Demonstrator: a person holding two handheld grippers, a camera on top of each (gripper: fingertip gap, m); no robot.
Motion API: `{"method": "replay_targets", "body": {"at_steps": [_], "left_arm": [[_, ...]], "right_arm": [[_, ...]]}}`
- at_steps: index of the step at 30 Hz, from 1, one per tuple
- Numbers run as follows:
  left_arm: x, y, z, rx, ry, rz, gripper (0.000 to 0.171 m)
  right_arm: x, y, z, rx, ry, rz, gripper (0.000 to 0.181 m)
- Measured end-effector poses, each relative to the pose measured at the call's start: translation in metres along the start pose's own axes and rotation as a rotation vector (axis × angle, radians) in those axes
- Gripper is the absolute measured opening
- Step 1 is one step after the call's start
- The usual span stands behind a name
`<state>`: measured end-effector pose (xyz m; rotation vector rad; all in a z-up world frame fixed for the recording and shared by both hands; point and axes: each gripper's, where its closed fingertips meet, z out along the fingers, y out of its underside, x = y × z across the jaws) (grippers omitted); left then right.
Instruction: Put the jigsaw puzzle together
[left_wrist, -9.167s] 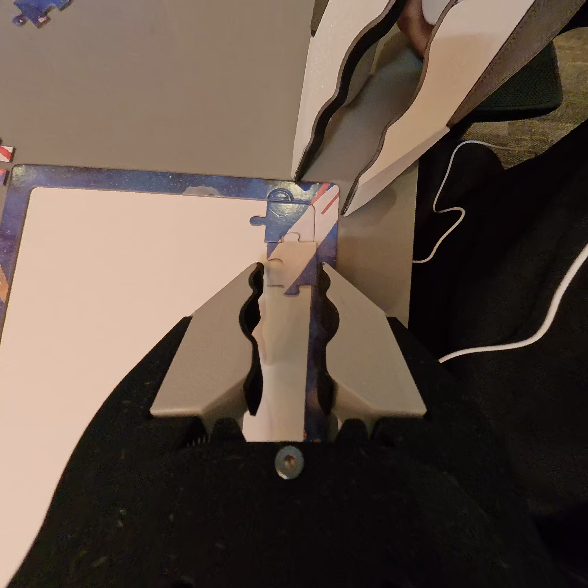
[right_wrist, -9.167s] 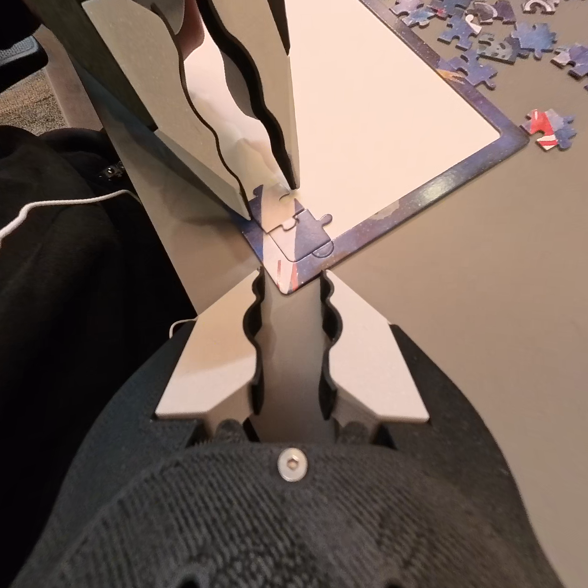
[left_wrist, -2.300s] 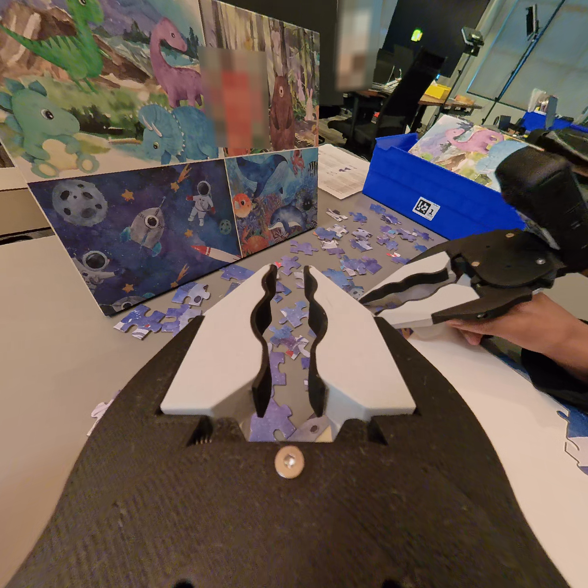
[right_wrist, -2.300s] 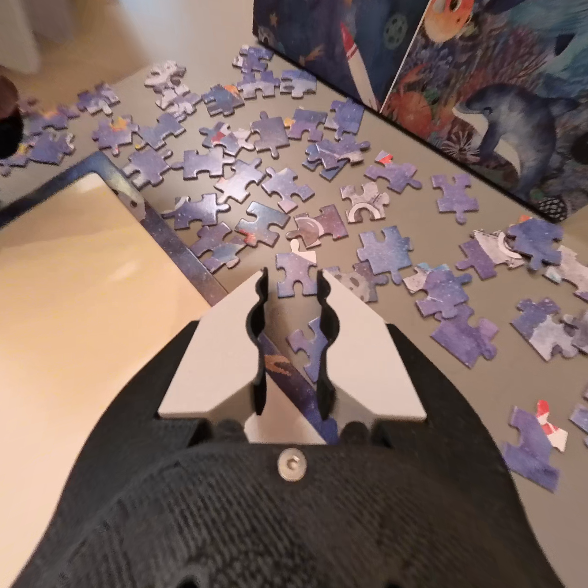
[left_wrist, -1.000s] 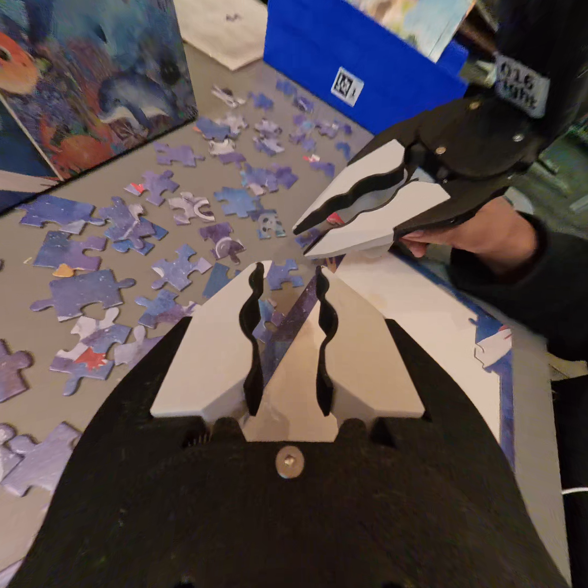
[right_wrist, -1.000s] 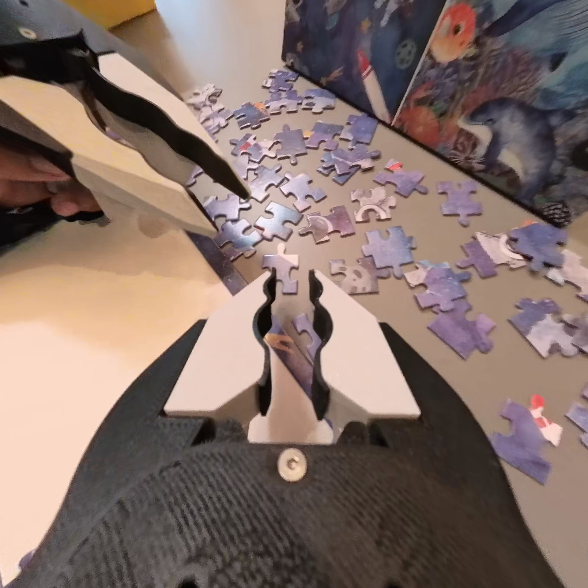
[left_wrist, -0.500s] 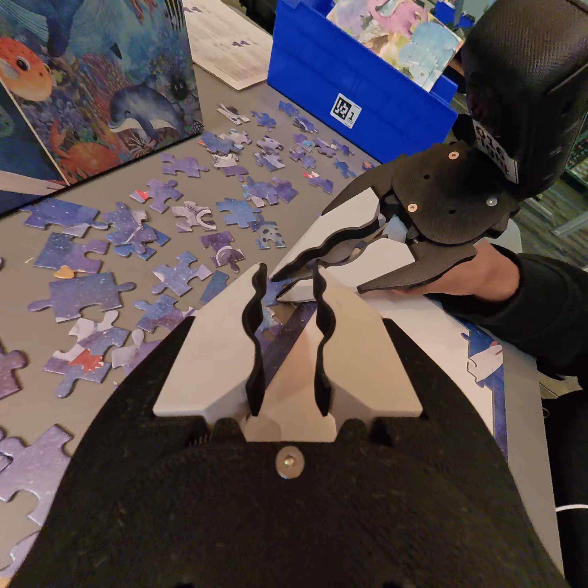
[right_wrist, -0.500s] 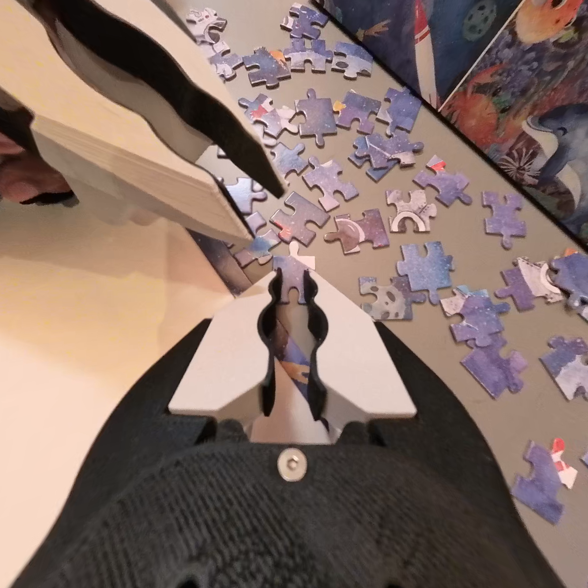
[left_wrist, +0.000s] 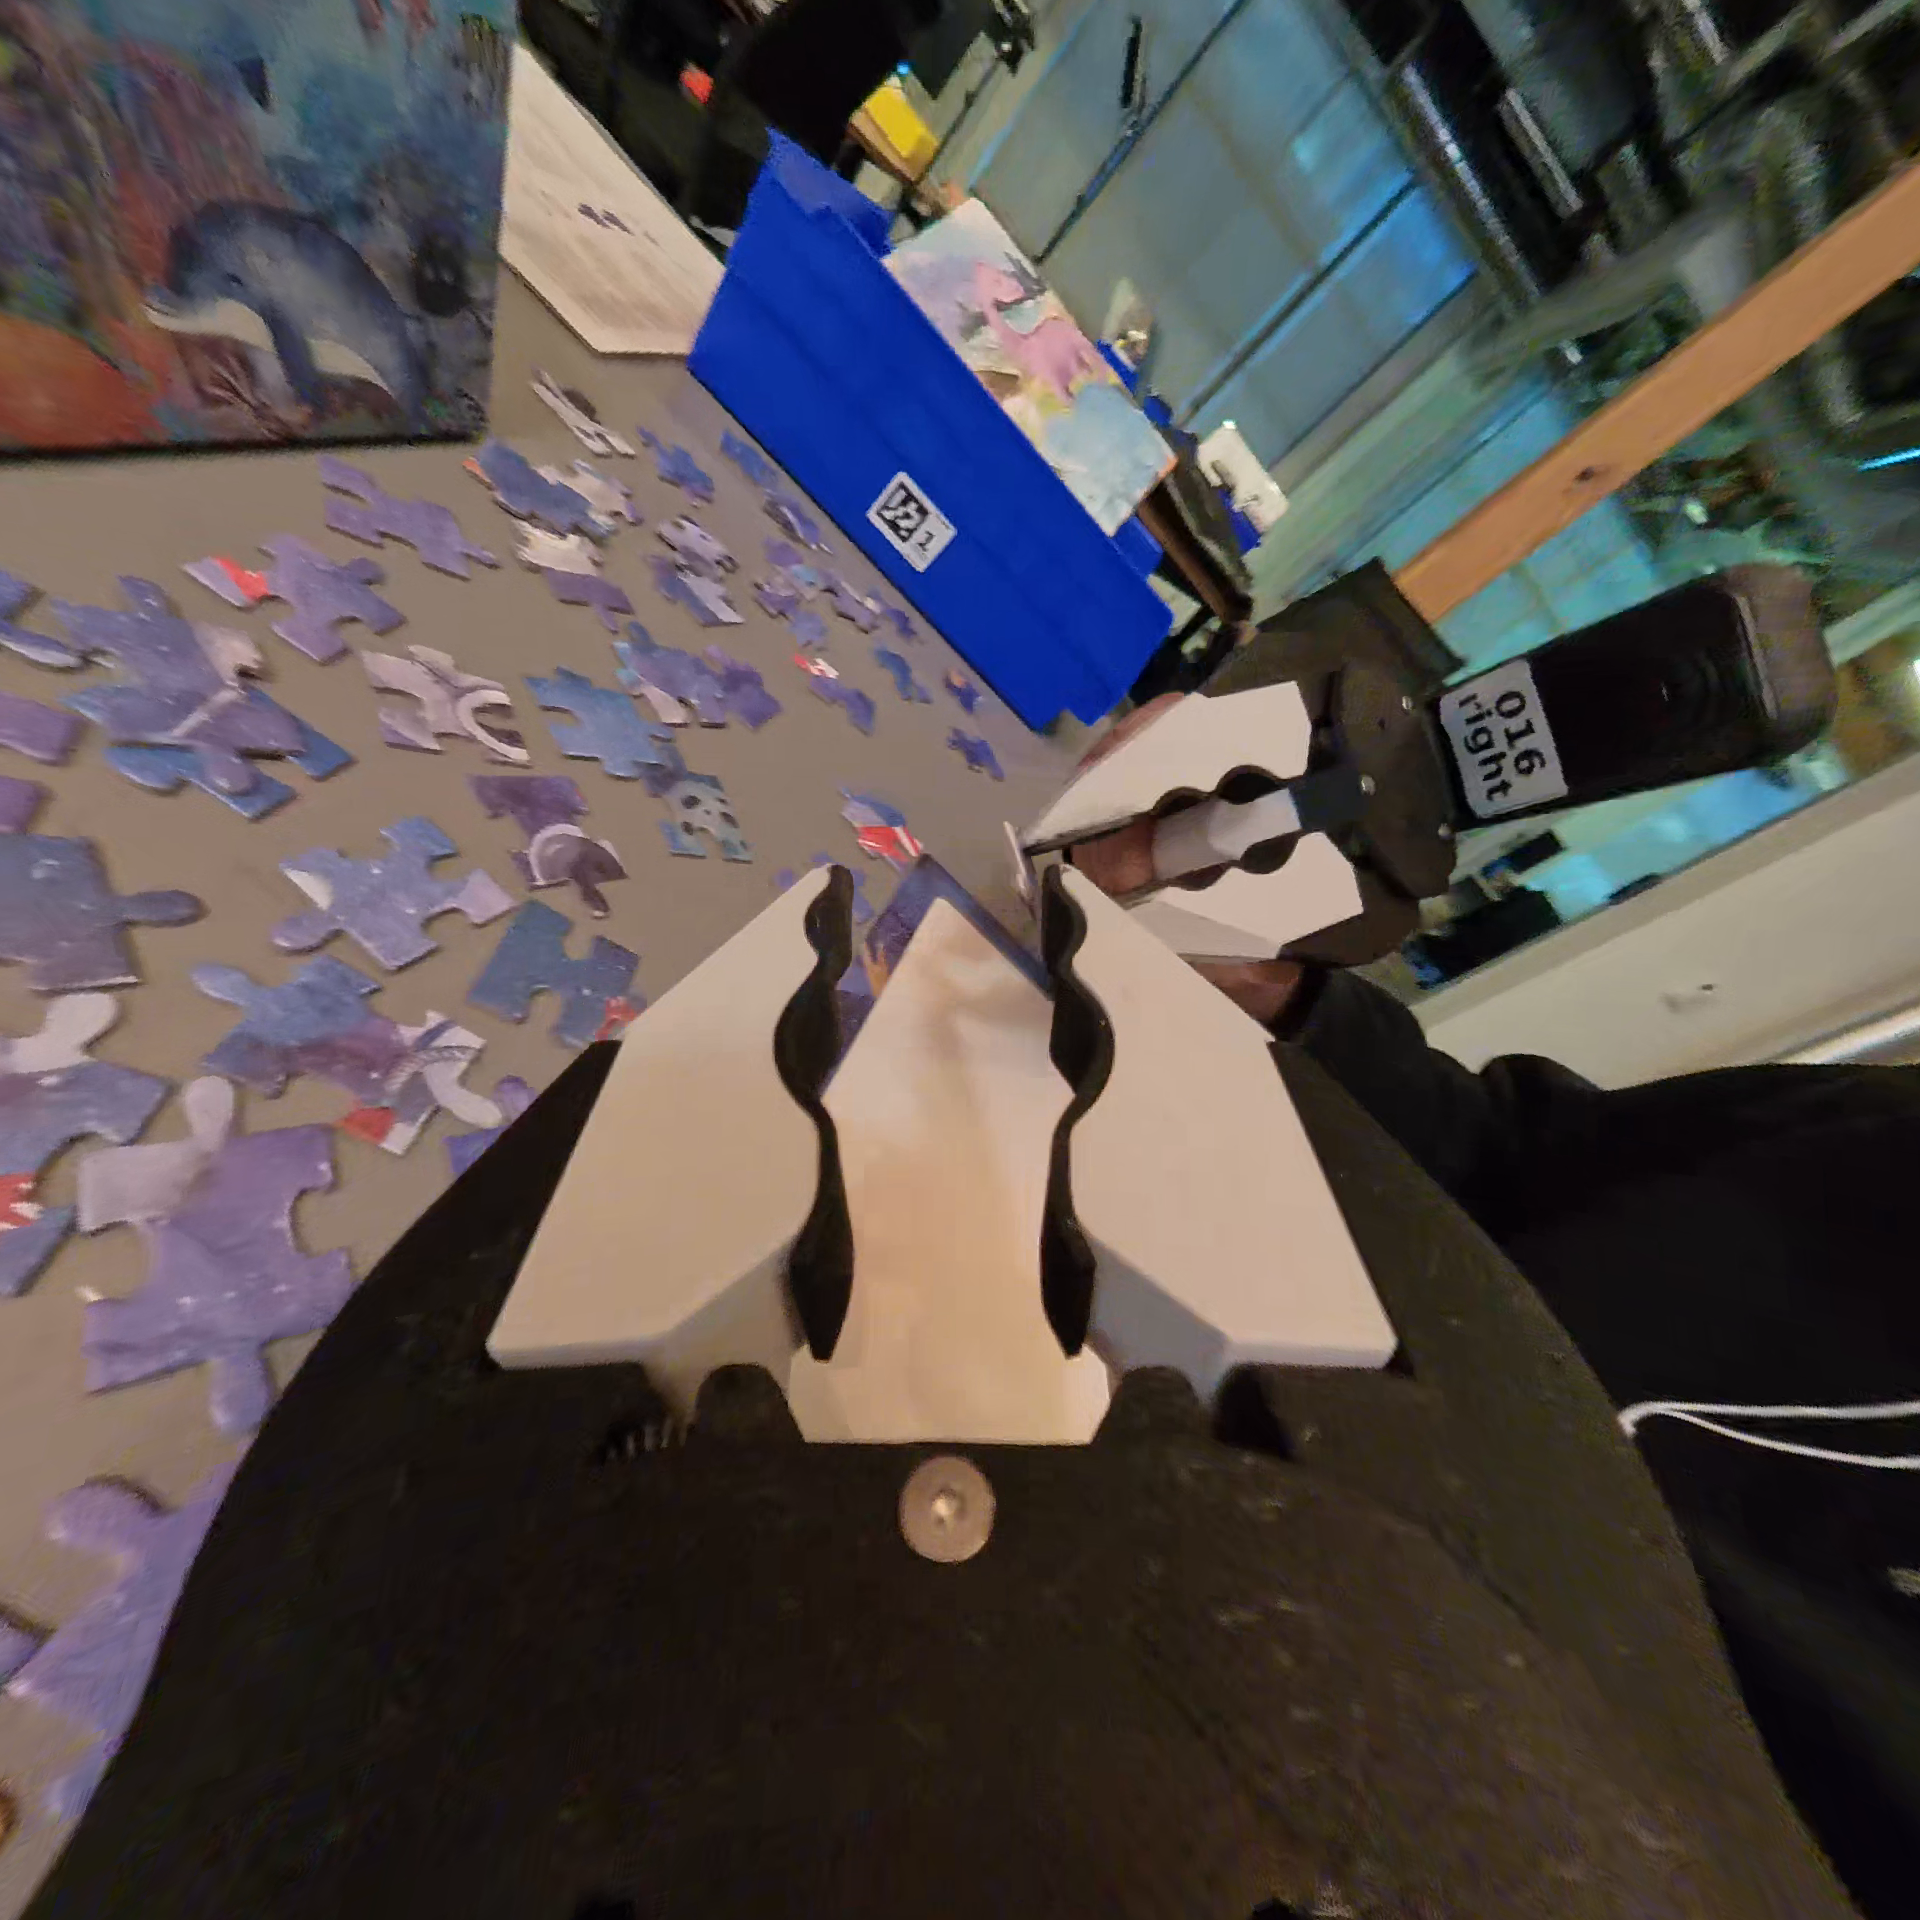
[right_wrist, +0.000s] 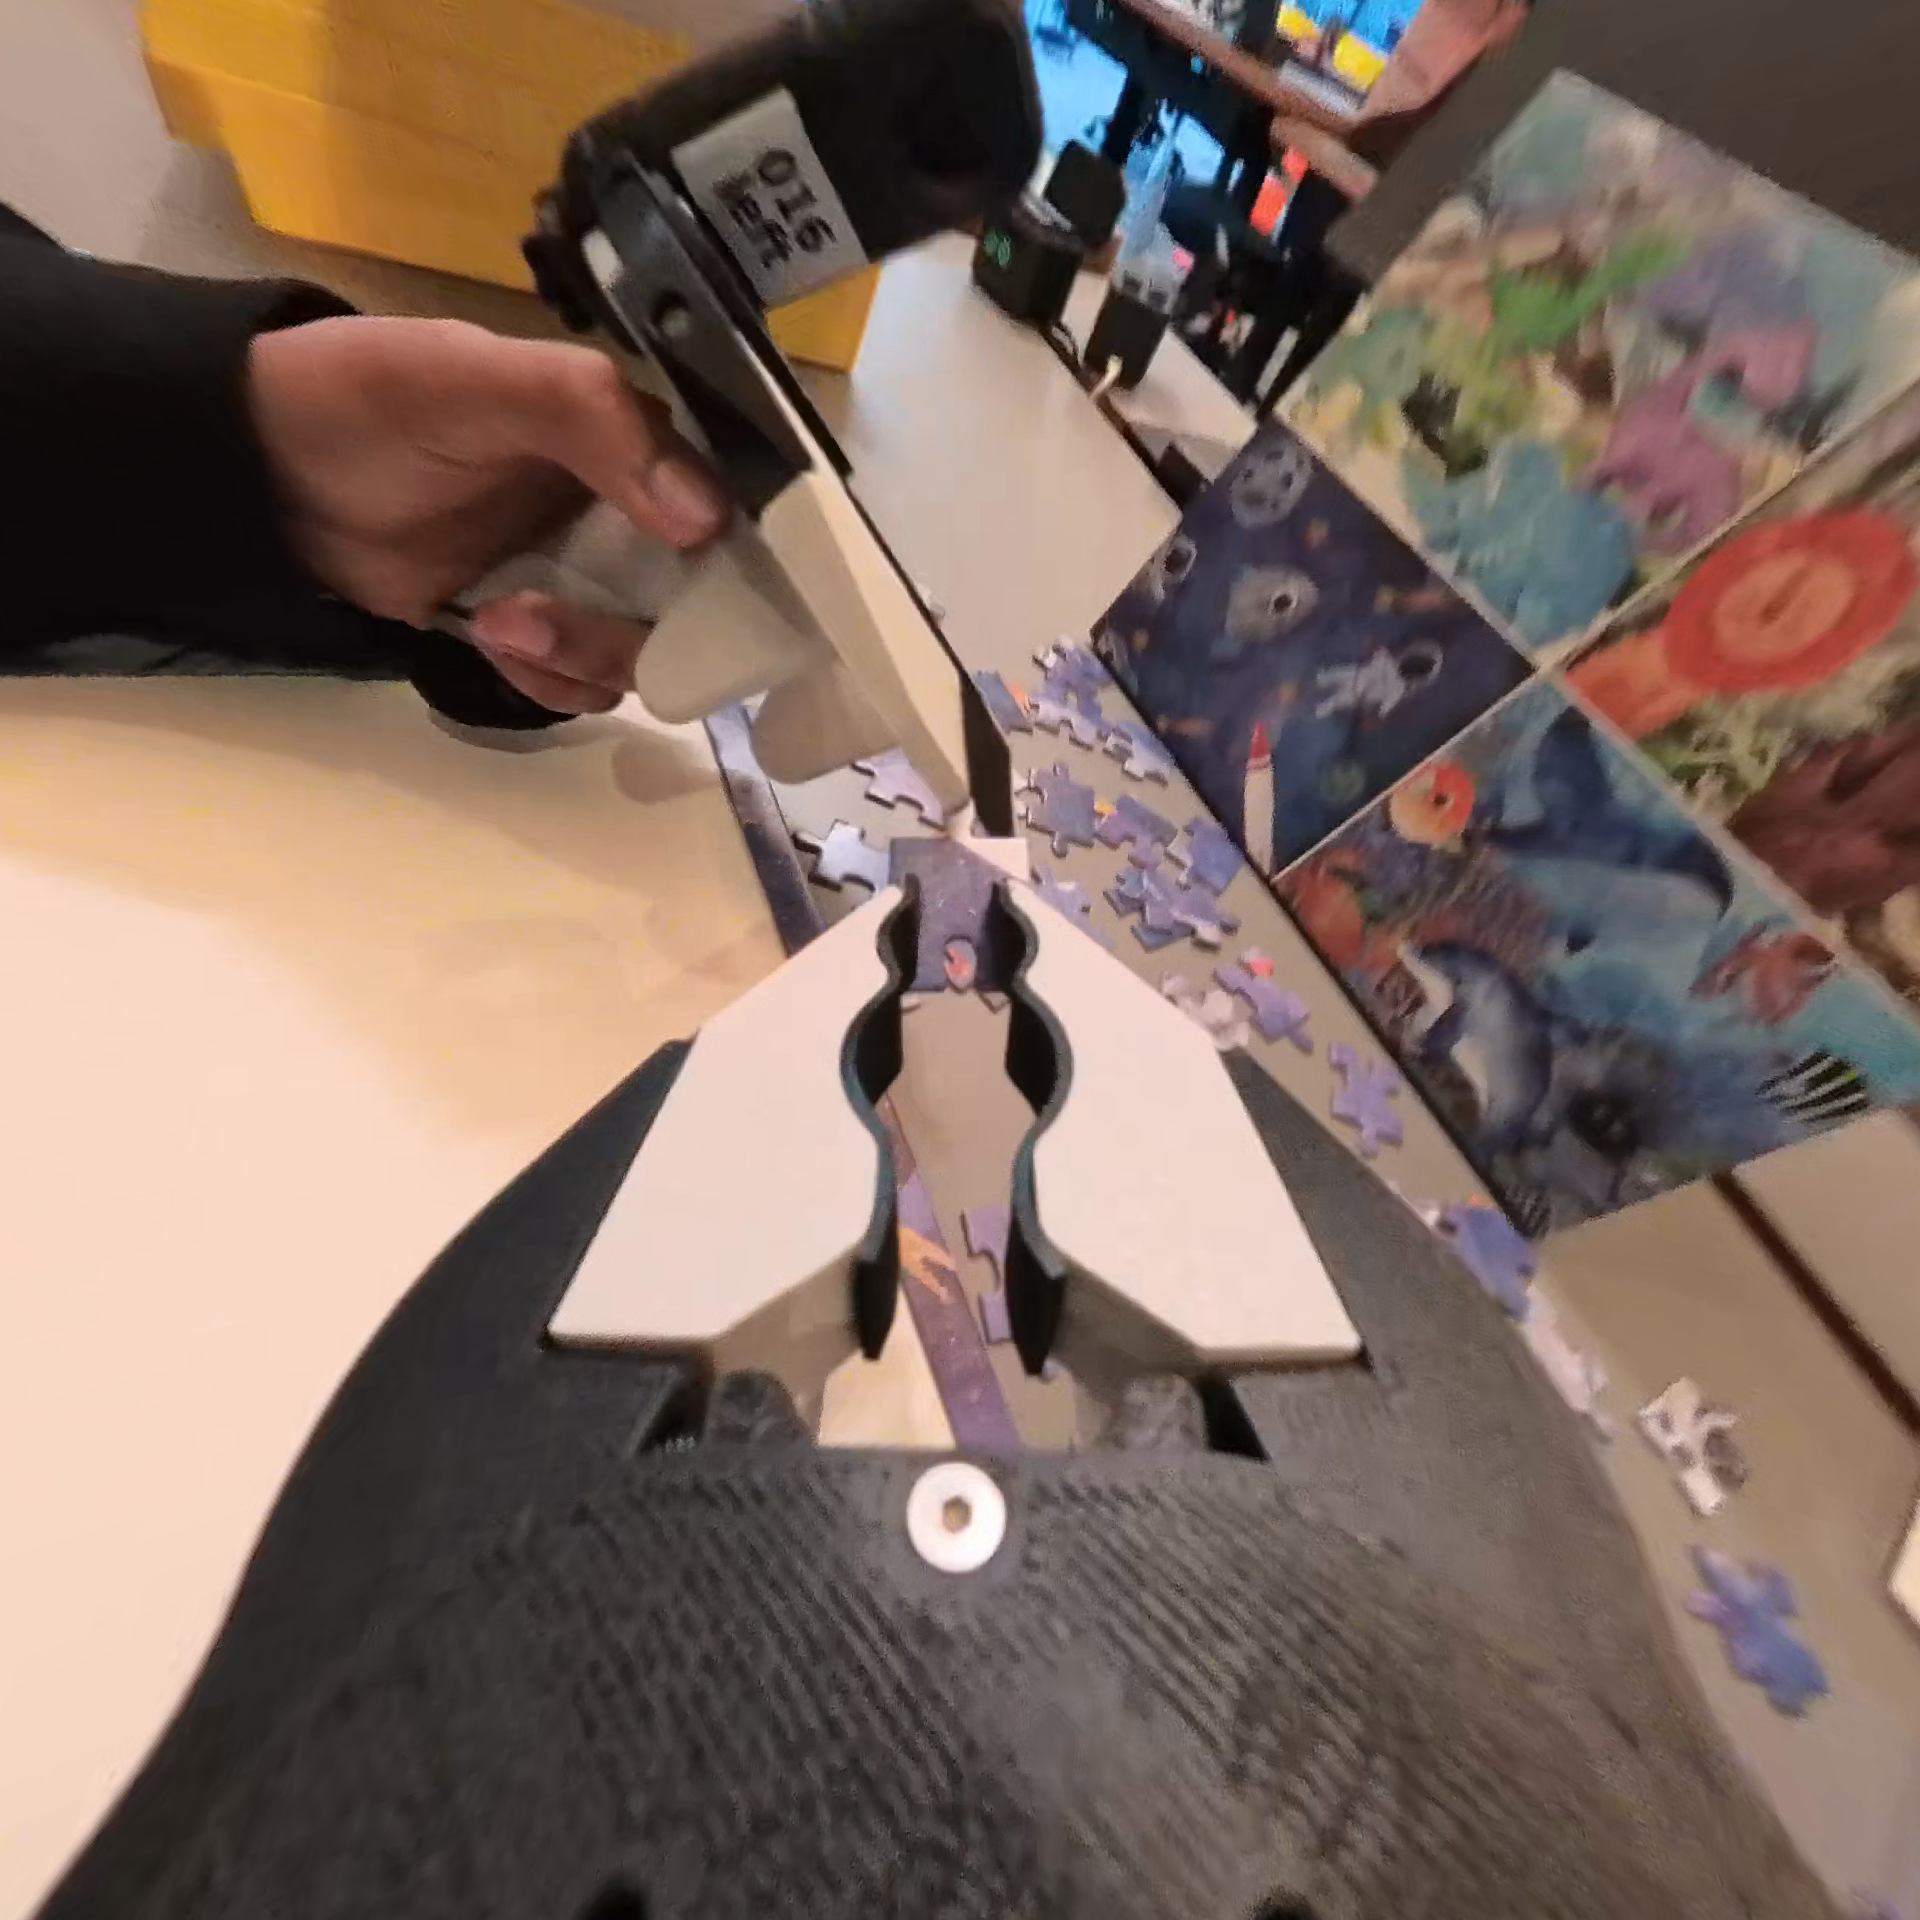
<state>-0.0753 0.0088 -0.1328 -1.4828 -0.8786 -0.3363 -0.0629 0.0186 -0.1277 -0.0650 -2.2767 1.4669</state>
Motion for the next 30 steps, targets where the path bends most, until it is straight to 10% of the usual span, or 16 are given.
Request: {"method": "replay_targets", "body": {"at_steps": [6, 30], "left_arm": [[0.025, 0.007, 0.004, -0.027, 0.195, -0.048, 0.002], [0.025, -0.017, -0.006, 0.133, 0.223, -0.117, 0.0]], "right_arm": [[-0.009, -0.008, -0.002, -0.01, 0.039, -0.166, 0.012], [0.023, -0.008, -0.004, 0.02, 0.207, 0.022, 0.027]]}}
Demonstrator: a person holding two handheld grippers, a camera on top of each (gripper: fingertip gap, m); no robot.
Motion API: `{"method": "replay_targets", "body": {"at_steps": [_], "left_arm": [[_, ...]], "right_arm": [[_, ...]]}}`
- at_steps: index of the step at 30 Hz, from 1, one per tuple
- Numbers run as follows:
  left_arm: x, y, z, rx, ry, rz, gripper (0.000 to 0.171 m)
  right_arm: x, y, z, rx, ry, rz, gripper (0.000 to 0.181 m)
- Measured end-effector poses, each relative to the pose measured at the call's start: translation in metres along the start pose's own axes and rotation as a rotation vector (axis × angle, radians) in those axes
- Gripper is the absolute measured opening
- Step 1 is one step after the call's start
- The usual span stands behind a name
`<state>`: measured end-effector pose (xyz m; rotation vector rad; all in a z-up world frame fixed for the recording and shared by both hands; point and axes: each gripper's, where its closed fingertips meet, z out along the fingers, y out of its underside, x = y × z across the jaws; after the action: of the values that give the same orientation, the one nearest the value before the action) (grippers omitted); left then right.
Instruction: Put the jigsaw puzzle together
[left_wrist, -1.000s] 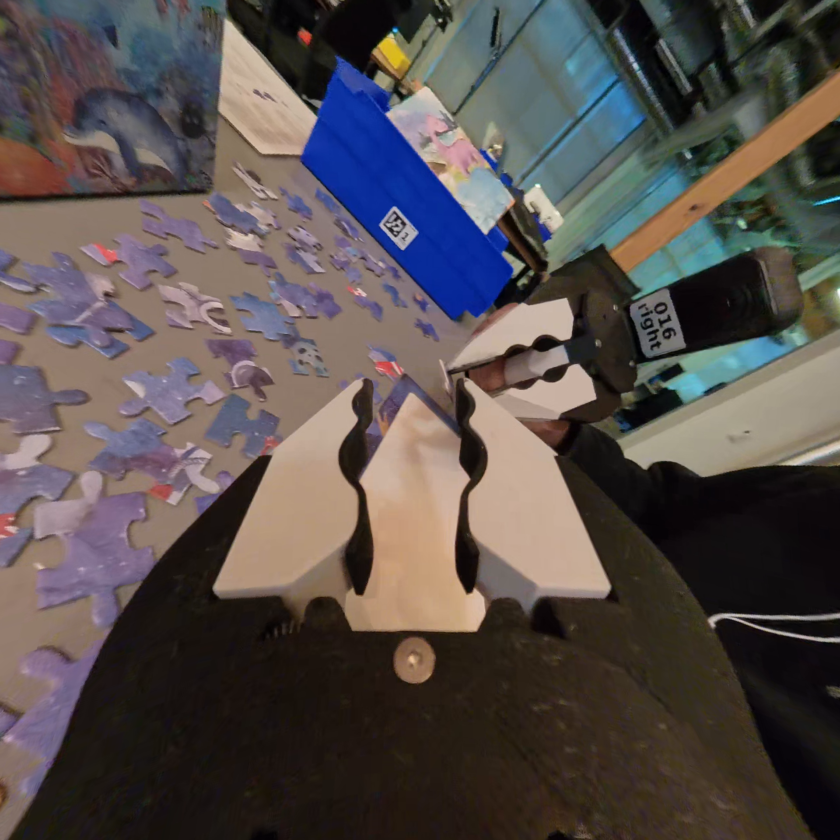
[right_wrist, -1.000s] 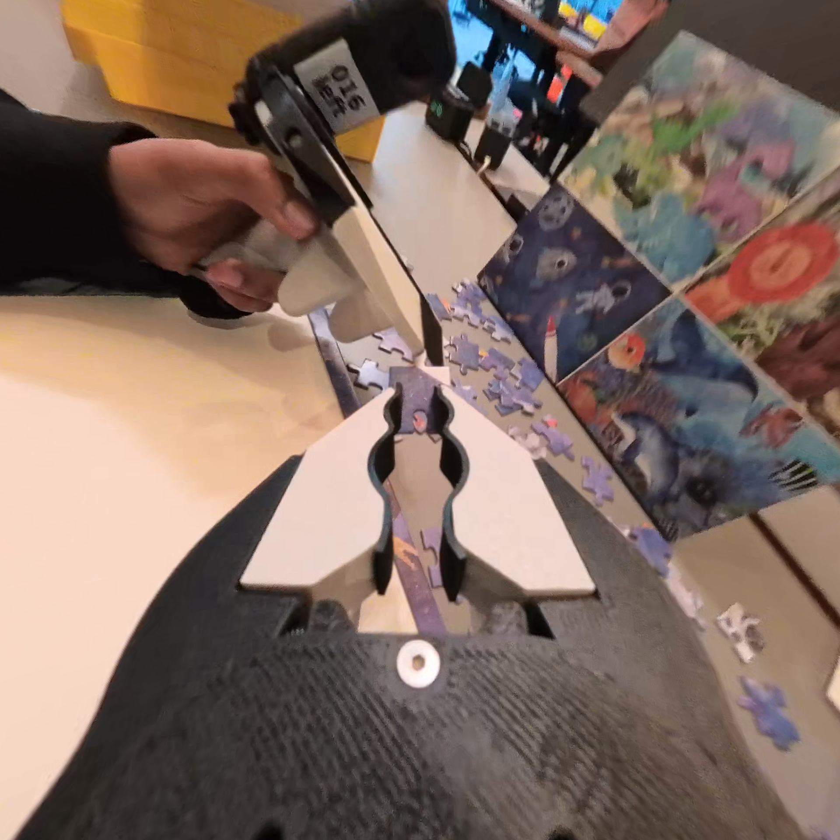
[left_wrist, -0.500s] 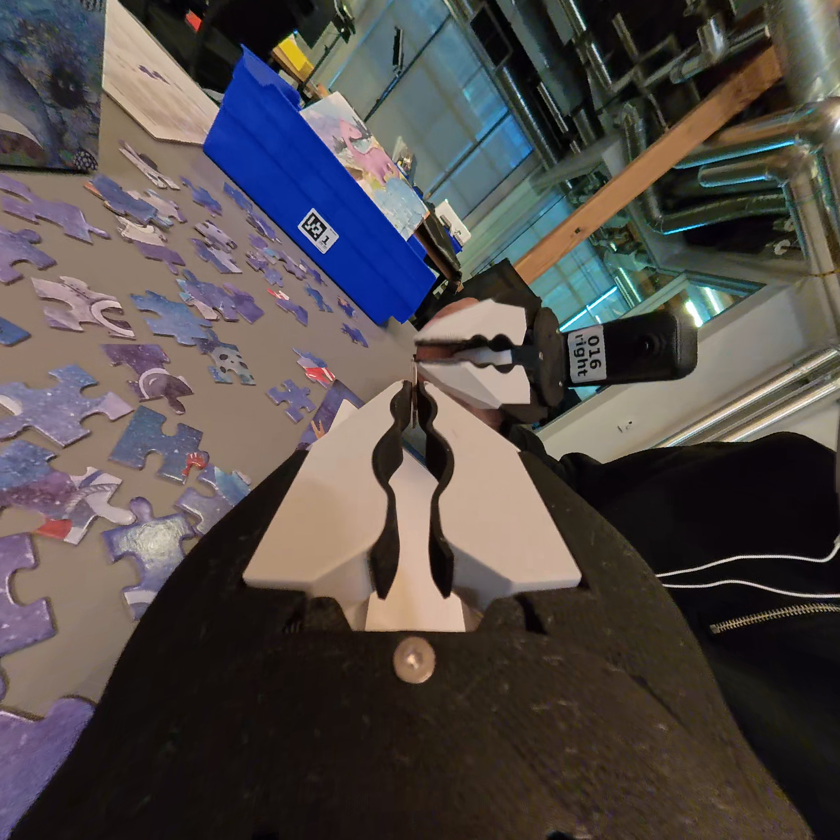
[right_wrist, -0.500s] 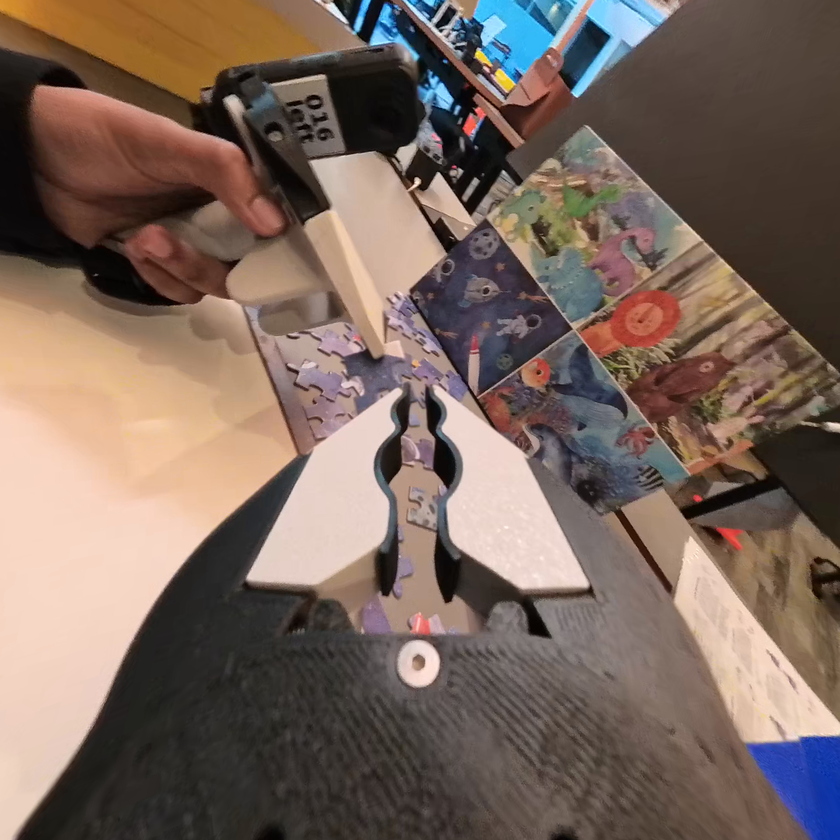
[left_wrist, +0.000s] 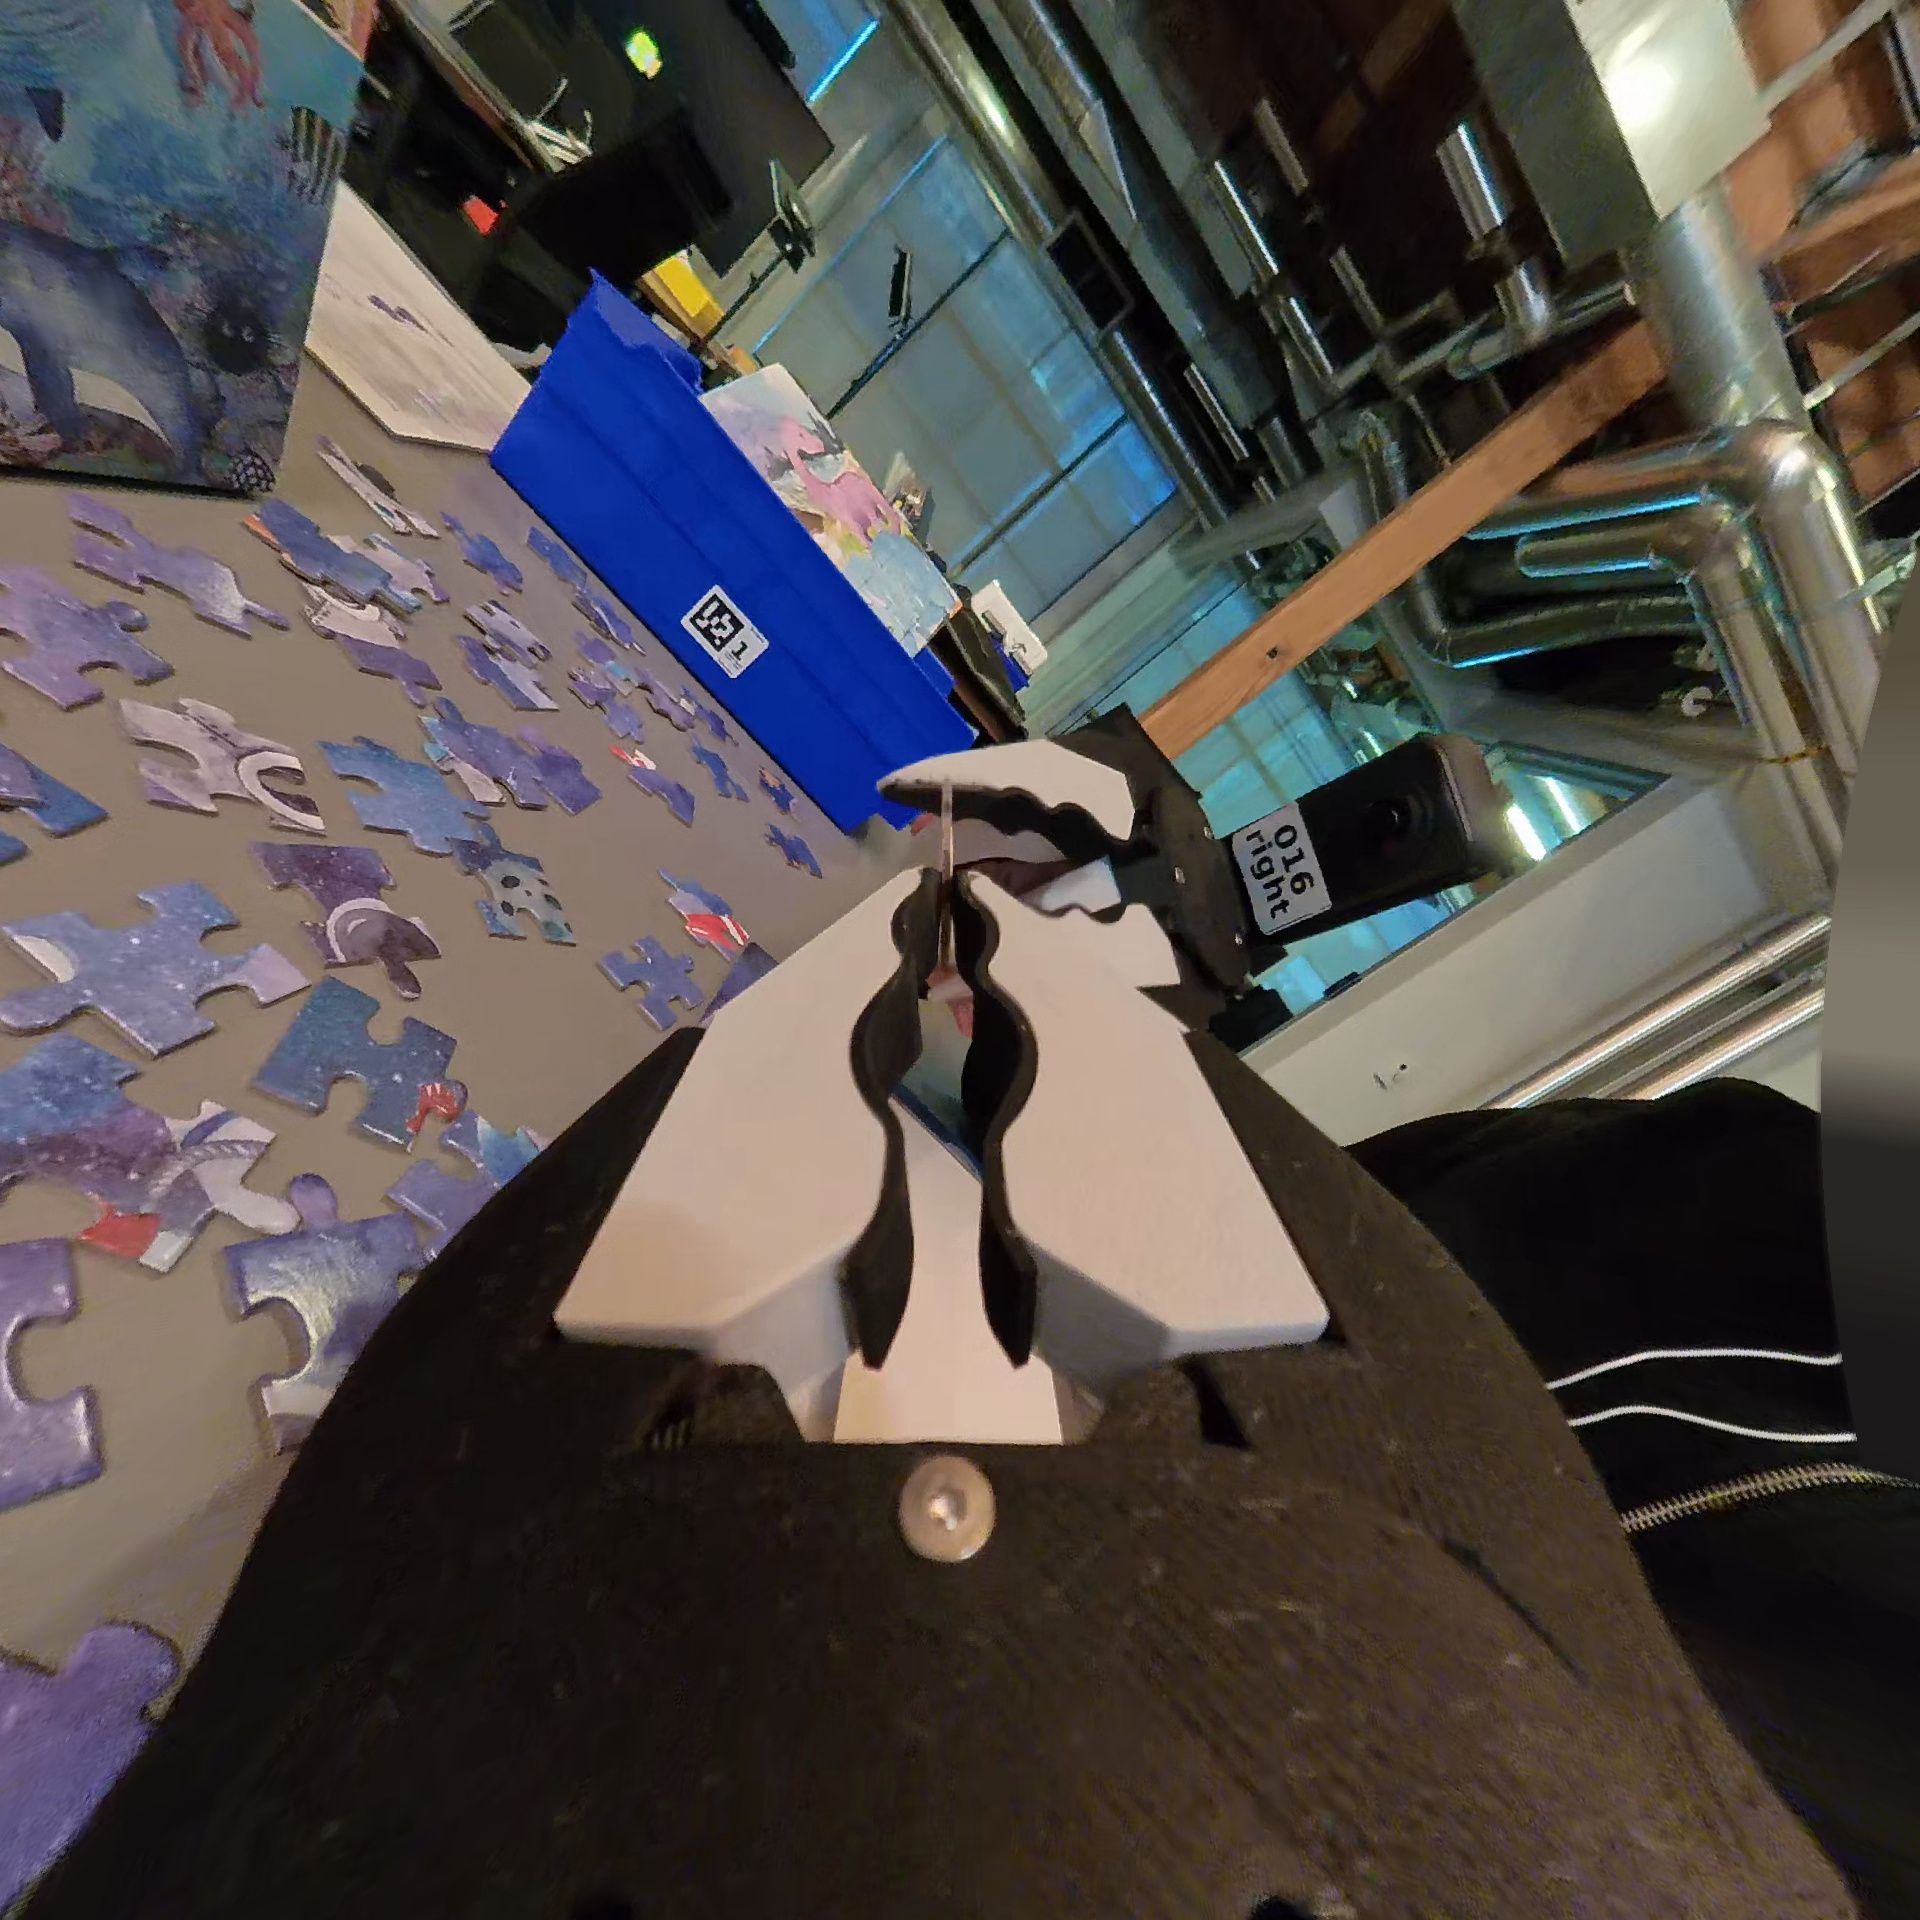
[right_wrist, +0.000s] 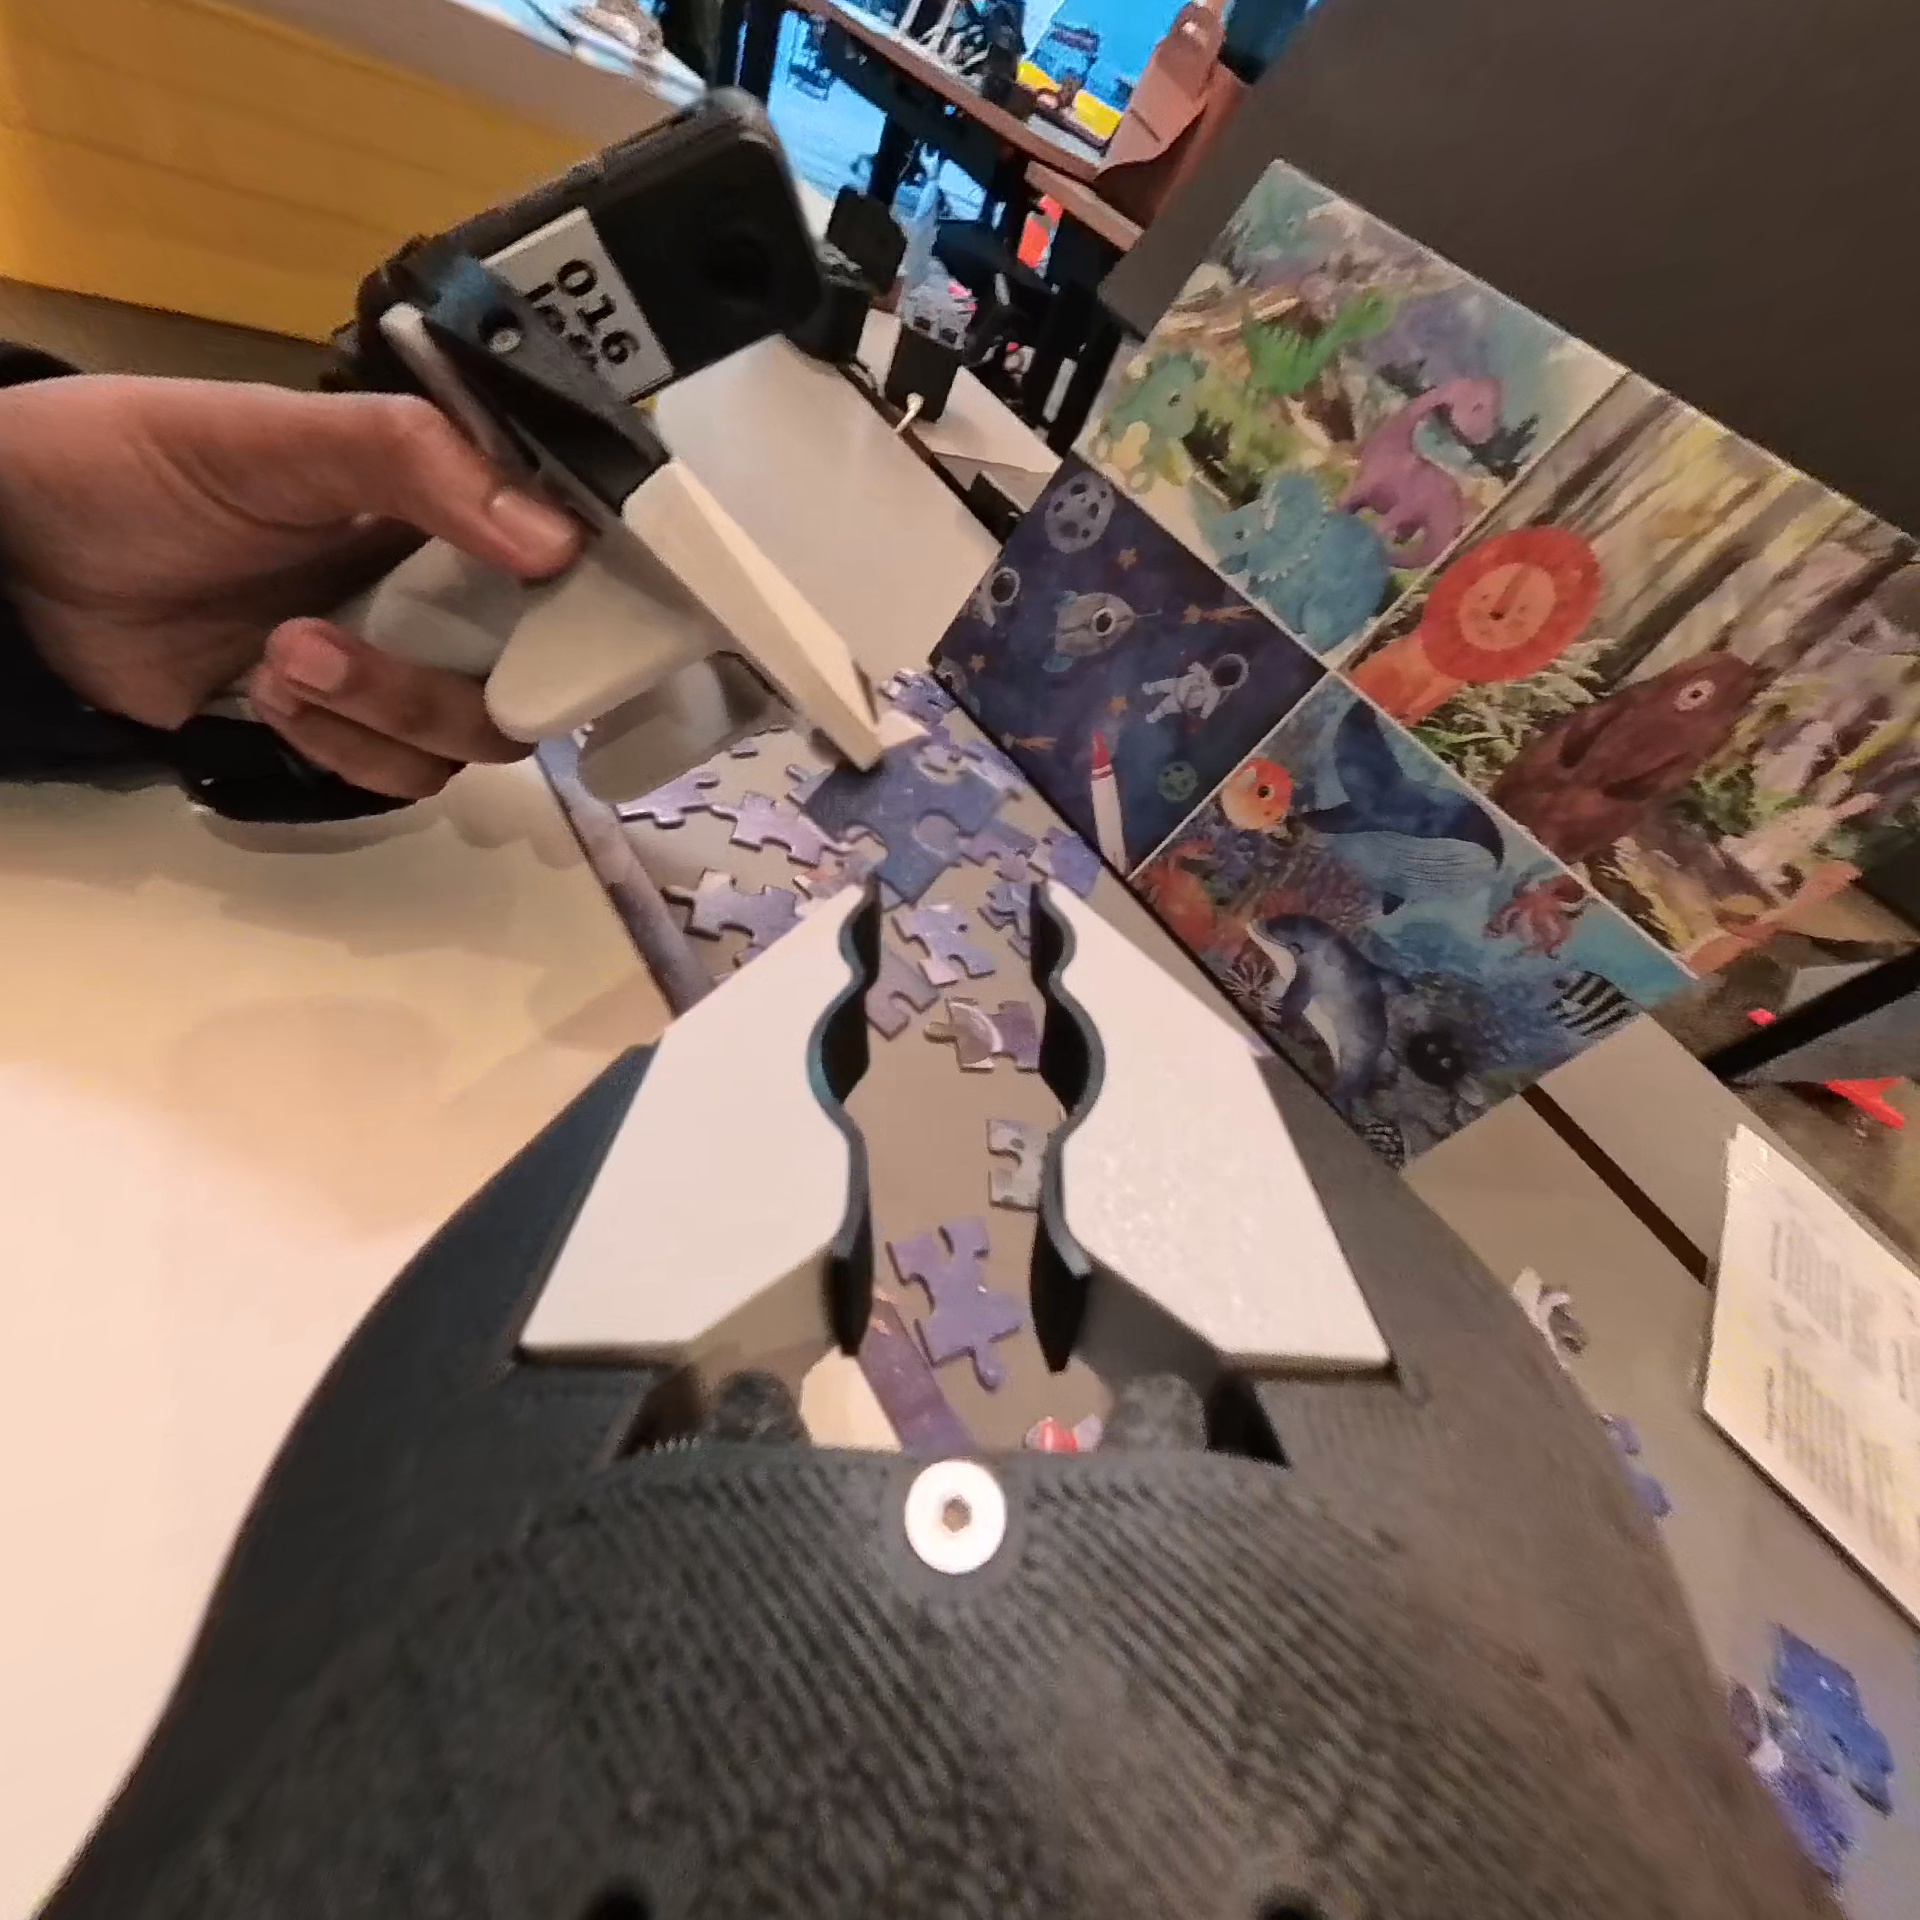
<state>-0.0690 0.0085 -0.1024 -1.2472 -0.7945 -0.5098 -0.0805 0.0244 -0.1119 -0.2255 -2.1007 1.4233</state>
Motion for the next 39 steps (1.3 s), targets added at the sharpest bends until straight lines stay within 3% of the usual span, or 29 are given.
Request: {"method": "replay_targets", "body": {"at_steps": [6, 11, 17, 23, 39], "left_arm": [[0.001, 0.013, 0.008, -0.075, -0.015, 0.038, 0.001], [0.0, 0.028, 0.017, -0.149, -0.038, 0.078, 0.001], [-0.004, 0.023, 0.011, -0.135, -0.052, 0.048, 0.0], [-0.008, 0.05, 0.011, -0.331, -0.089, 0.034, 0.001], [-0.011, 0.076, 0.012, -0.483, -0.107, 0.011, 0.001]], "right_arm": [[0.014, -0.003, -0.006, 0.039, 0.018, 0.101, 0.02], [0.014, -0.004, -0.007, 0.041, 0.029, 0.072, 0.016], [-0.01, -0.015, -0.017, 0.109, -0.11, -0.061, 0.034], [-0.033, 0.011, -0.019, -0.052, -0.228, -0.195, 0.039], [-0.045, 0.028, -0.024, -0.134, -0.194, -0.473, 0.033]]}}
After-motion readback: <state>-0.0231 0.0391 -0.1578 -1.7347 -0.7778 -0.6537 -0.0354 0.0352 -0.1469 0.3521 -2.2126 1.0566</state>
